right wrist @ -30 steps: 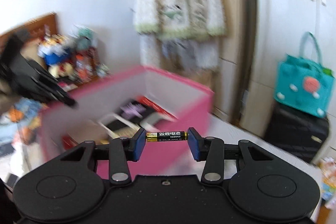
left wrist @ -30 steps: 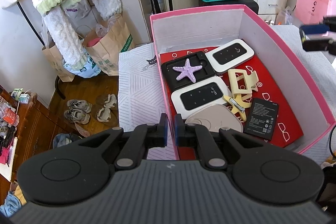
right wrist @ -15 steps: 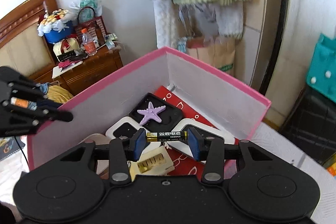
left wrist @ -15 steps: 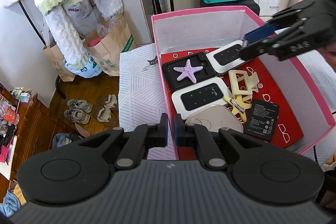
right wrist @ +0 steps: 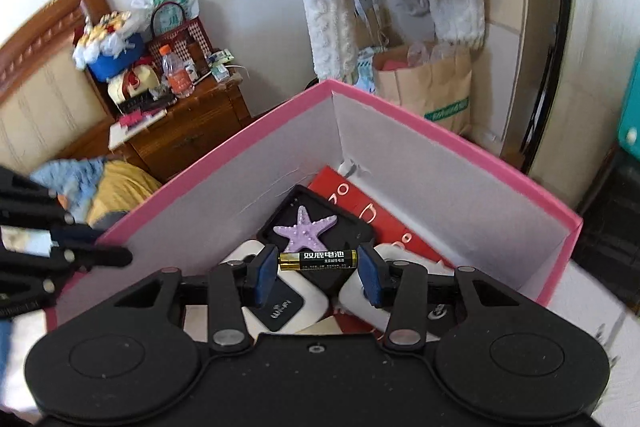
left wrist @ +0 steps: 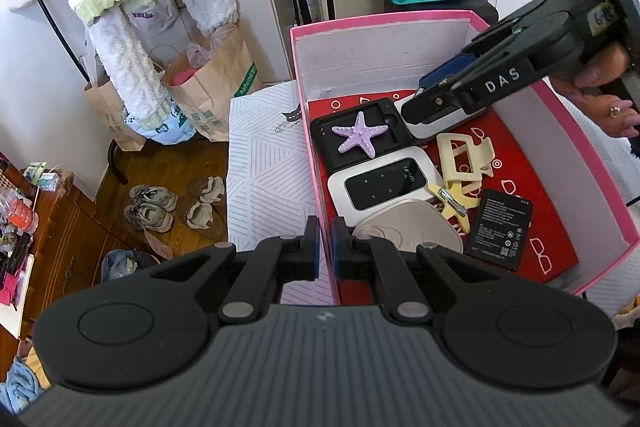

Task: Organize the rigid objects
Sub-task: 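Lower the AA battery into the box beside the white router, release, then grasp the white charger cube with the right tool, then lower the white charger into the box beside the router, release, then grasp the silver key ring with the right tool, then lower the keys onto the white router in the box, release, then grasp the second AA battery from the table with the right tool, then lower the AA battery into the box beside the black battery, release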

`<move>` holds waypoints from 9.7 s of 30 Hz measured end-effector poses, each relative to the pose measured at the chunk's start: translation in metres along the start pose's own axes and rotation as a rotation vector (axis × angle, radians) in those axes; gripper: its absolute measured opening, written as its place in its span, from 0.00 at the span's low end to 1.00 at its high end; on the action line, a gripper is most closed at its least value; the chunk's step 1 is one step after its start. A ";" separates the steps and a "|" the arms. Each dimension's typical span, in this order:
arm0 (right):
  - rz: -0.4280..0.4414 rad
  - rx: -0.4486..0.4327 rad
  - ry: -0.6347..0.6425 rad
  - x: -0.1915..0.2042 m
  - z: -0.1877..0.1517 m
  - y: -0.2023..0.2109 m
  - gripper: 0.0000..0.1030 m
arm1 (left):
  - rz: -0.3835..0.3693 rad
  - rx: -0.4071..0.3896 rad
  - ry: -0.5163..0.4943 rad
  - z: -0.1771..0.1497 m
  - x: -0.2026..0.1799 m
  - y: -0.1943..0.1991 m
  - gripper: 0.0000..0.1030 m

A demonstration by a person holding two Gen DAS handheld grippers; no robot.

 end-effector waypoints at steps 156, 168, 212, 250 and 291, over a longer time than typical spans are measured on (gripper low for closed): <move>-0.180 -0.165 -0.316 -0.094 -0.083 0.084 0.06 | -0.031 -0.034 -0.057 -0.003 0.001 0.009 0.07; -0.223 -0.238 -0.108 -0.020 -0.026 0.152 0.06 | -0.016 -0.006 -0.113 0.000 -0.004 0.009 0.07; -0.241 -0.275 -0.203 0.000 -0.075 0.129 0.33 | -0.035 -0.058 -0.081 -0.007 -0.003 0.009 0.07; -0.450 -0.284 -0.163 -0.017 -0.138 0.116 0.11 | -0.054 -0.063 -0.040 -0.007 0.004 0.005 0.08; -0.424 -0.234 -0.208 -0.030 -0.099 0.142 0.25 | -0.078 -0.068 -0.020 -0.009 0.004 0.009 0.08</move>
Point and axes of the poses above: each gripper's, at about its wrist camera, not at the fingertips, and y roughly against the way its jaws point, x to its left, z to its top, the point moved 4 cm from there along -y, roughly the way its jaws point, and after that the axes turned 5 degrees about y, right-handed, at the moved point
